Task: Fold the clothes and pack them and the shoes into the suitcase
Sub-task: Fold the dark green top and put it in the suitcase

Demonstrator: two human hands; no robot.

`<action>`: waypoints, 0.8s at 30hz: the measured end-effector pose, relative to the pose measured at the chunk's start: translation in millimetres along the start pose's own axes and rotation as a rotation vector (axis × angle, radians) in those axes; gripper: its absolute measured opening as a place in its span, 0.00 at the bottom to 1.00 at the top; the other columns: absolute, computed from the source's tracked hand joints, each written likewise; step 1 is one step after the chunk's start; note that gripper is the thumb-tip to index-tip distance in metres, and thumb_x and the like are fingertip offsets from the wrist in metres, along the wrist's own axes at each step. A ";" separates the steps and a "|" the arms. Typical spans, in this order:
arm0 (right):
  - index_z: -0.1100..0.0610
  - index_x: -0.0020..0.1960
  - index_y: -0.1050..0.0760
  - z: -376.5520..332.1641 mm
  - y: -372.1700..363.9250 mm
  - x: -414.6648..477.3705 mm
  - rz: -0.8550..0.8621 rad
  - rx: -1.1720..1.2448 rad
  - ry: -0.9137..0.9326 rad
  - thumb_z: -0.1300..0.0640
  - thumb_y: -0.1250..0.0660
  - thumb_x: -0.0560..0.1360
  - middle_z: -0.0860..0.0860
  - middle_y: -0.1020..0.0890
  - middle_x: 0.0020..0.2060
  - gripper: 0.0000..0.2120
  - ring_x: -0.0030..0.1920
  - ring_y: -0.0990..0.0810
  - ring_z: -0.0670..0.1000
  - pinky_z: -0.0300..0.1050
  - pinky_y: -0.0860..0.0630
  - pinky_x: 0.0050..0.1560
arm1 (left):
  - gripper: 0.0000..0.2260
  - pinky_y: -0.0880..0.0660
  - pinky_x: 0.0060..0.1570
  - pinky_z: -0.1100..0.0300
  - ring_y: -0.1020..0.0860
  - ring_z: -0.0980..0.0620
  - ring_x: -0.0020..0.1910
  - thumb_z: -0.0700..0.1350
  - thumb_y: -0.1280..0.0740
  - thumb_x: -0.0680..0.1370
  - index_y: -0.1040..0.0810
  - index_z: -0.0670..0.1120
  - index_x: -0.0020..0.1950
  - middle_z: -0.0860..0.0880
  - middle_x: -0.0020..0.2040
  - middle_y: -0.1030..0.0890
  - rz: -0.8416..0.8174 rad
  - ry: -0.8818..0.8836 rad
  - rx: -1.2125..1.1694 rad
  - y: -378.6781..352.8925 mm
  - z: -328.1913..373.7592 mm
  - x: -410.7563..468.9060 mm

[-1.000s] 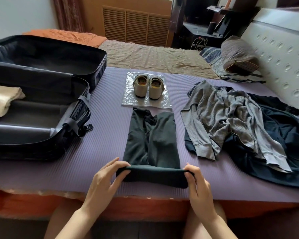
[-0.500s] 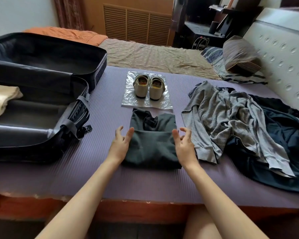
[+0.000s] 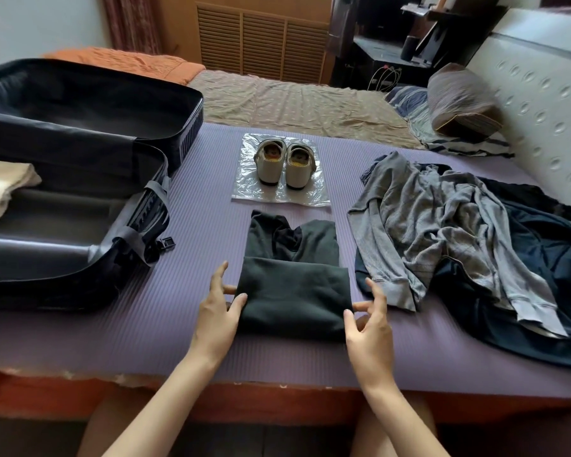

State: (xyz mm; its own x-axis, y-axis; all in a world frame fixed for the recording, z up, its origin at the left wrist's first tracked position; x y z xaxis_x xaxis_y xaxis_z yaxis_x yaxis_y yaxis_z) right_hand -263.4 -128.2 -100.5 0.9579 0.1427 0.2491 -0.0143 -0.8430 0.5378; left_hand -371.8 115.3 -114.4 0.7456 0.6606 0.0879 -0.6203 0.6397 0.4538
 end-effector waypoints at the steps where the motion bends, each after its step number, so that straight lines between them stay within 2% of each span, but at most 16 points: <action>1: 0.53 0.71 0.37 2.1 -0.5 -6.6 -0.009 -0.050 -0.004 0.65 0.32 0.74 0.45 0.24 0.39 0.29 0.37 0.24 0.46 0.37 0.28 0.41 | 0.29 0.28 0.48 0.58 0.23 0.49 0.45 0.39 0.34 0.77 0.41 0.47 0.75 0.49 0.47 0.23 0.011 -0.008 0.020 1.4 -1.4 -6.0; 3: 0.53 0.69 0.34 7.3 -1.6 -16.5 -0.038 -0.105 -0.020 0.64 0.31 0.73 0.44 0.24 0.39 0.27 0.44 0.24 0.48 0.47 0.28 0.52 | 0.29 0.28 0.47 0.58 0.24 0.52 0.43 0.38 0.34 0.77 0.42 0.45 0.75 0.52 0.43 0.24 0.035 -0.032 0.051 3.0 -1.0 -16.1; 4: 0.54 0.68 0.32 9.4 -1.2 -19.4 -0.041 -0.116 -0.033 0.64 0.31 0.73 0.45 0.23 0.39 0.25 0.49 0.26 0.45 0.50 0.31 0.59 | 0.30 0.28 0.46 0.58 0.25 0.54 0.41 0.38 0.33 0.76 0.42 0.45 0.75 0.53 0.42 0.25 0.048 -0.043 0.062 3.2 -0.4 -20.0; 5: 0.55 0.67 0.31 10.5 0.1 -20.7 -0.037 -0.115 -0.043 0.64 0.30 0.73 0.46 0.23 0.38 0.24 0.51 0.28 0.37 0.52 0.35 0.65 | 0.30 0.28 0.44 0.59 0.26 0.55 0.39 0.37 0.33 0.76 0.42 0.44 0.75 0.53 0.41 0.25 0.062 -0.055 0.076 3.2 0.8 -23.0; 7: 0.57 0.64 0.30 12.3 3.6 -19.0 -0.021 -0.093 -0.070 0.66 0.30 0.72 0.46 0.23 0.36 0.22 0.48 0.32 0.25 0.55 0.43 0.71 | 0.31 0.30 0.42 0.60 0.26 0.54 0.38 0.37 0.33 0.76 0.44 0.44 0.75 0.51 0.40 0.25 0.092 -0.075 0.089 4.3 3.3 -25.8; 8: 0.58 0.63 0.29 12.9 4.5 -17.2 -0.011 -0.078 -0.086 0.66 0.30 0.72 0.45 0.23 0.35 0.21 0.46 0.30 0.26 0.56 0.44 0.71 | 0.32 0.30 0.43 0.60 0.26 0.54 0.38 0.38 0.32 0.76 0.44 0.44 0.75 0.50 0.40 0.24 0.098 -0.065 0.086 4.7 1.9 -24.8; 10: 0.56 0.62 0.29 15.1 5.4 -15.1 0.005 -0.059 -0.091 0.64 0.29 0.71 0.43 0.23 0.35 0.21 0.43 0.25 0.37 0.58 0.40 0.69 | 0.32 0.27 0.45 0.57 0.25 0.52 0.40 0.39 0.32 0.76 0.44 0.44 0.75 0.49 0.42 0.24 0.086 -0.023 0.089 4.1 -2.8 -19.6; 12: 0.53 0.63 0.30 15.6 5.9 -15.7 0.002 -0.063 -0.015 0.62 0.27 0.71 0.42 0.21 0.41 0.23 0.44 0.25 0.43 0.58 0.35 0.67 | 0.33 0.24 0.49 0.50 0.25 0.50 0.42 0.39 0.31 0.75 0.44 0.44 0.75 0.48 0.45 0.24 0.087 -0.017 0.128 3.7 -4.6 -17.8; 14: 0.51 0.68 0.33 9.2 5.5 -18.9 -0.058 -0.031 0.146 0.56 0.26 0.70 0.43 0.23 0.56 0.29 0.55 0.26 0.44 0.47 0.37 0.69 | 0.35 0.24 0.53 0.50 0.25 0.50 0.46 0.39 0.29 0.73 0.44 0.43 0.75 0.47 0.51 0.25 0.129 -0.136 0.211 5.0 1.5 -21.8; 16: 0.47 0.72 0.37 -0.1 0.9 -23.9 -0.223 -0.018 0.312 0.50 0.25 0.68 0.39 0.32 0.67 0.36 0.68 0.37 0.40 0.35 0.44 0.71 | 0.36 0.30 0.64 0.54 0.28 0.52 0.57 0.41 0.27 0.71 0.41 0.43 0.75 0.48 0.59 0.27 0.128 -0.358 0.254 5.6 9.6 -29.3; 17: 0.43 0.73 0.39 -1.0 -3.3 -26.0 -0.306 -0.056 0.378 0.49 0.25 0.67 0.36 0.36 0.69 0.38 0.71 0.42 0.40 0.33 0.48 0.71 | 0.36 0.34 0.68 0.57 0.30 0.55 0.63 0.44 0.27 0.70 0.40 0.45 0.74 0.50 0.64 0.29 0.067 -0.446 0.226 4.8 11.7 -31.9; 19: 0.38 0.71 0.40 5.6 -11.2 -26.4 -0.405 -0.156 0.438 0.50 0.24 0.66 0.33 0.40 0.71 0.40 0.73 0.47 0.40 0.34 0.51 0.73 | 0.33 0.38 0.70 0.61 0.35 0.59 0.69 0.50 0.28 0.70 0.37 0.52 0.73 0.57 0.68 0.31 -0.134 -0.520 0.166 -0.1 9.1 -33.7; 21: 0.38 0.69 0.36 14.0 -14.6 -22.4 -0.398 -0.220 0.473 0.50 0.24 0.67 0.33 0.39 0.72 0.35 0.74 0.47 0.42 0.41 0.50 0.74 | 0.29 0.37 0.70 0.57 0.38 0.62 0.71 0.50 0.26 0.70 0.32 0.58 0.69 0.61 0.68 0.32 -0.261 -0.536 0.230 -4.5 0.3 -32.7; 24: 0.39 0.65 0.32 19.1 -15.3 -16.3 -0.357 -0.224 0.509 0.49 0.25 0.67 0.36 0.34 0.70 0.30 0.73 0.41 0.46 0.47 0.48 0.73 | 0.25 0.38 0.69 0.59 0.37 0.65 0.69 0.48 0.25 0.69 0.26 0.57 0.64 0.60 0.66 0.30 -0.253 -0.558 0.302 -1.7 -7.3 -25.4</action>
State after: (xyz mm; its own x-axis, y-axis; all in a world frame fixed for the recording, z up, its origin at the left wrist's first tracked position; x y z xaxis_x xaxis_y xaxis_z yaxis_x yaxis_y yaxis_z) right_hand -273.3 -127.5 -128.1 0.6602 0.6673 0.3447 0.1673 -0.5781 0.7987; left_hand -391.4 100.3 -123.8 0.9228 0.1520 0.3542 -0.3760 0.5564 0.7410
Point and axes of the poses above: each hand's wrist, its own x-axis towards the middle knuckle, its own y-axis out of the back of the hand, z = x × y, the point moved 7 cm from there along x, towards the middle knuckle
